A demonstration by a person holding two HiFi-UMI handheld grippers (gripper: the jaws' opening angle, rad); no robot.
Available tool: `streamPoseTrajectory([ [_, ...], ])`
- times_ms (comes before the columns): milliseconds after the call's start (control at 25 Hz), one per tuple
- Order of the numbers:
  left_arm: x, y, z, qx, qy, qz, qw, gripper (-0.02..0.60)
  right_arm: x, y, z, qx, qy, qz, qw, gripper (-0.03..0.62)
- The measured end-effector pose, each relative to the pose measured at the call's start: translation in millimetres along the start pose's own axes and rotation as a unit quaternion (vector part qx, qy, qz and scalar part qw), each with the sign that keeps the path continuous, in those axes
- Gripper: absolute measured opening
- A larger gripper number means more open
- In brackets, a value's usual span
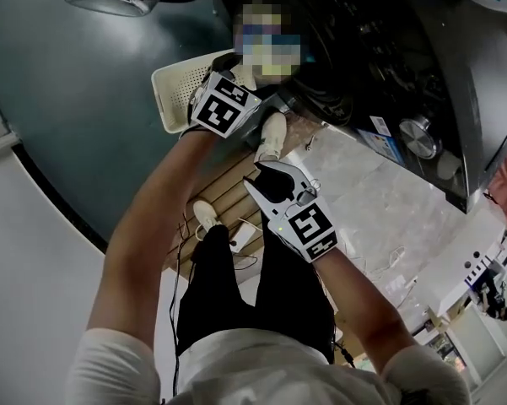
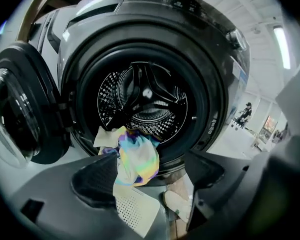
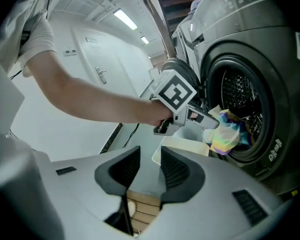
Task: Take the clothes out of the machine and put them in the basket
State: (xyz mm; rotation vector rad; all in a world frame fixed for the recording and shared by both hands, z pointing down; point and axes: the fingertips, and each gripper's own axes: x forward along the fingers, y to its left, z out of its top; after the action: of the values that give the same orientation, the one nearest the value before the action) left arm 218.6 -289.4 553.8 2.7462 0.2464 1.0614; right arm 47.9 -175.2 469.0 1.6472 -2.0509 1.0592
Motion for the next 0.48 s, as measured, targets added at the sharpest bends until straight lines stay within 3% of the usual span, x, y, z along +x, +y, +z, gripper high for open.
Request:
streamPoseTrajectory([
  [480, 109.8, 45.3, -13.1, 0.013, 0.045, 0.030, 0.9985, 0.433, 14.3, -42.4, -7.3, 0.012, 0.024, 0.016, 1.000, 0.110],
])
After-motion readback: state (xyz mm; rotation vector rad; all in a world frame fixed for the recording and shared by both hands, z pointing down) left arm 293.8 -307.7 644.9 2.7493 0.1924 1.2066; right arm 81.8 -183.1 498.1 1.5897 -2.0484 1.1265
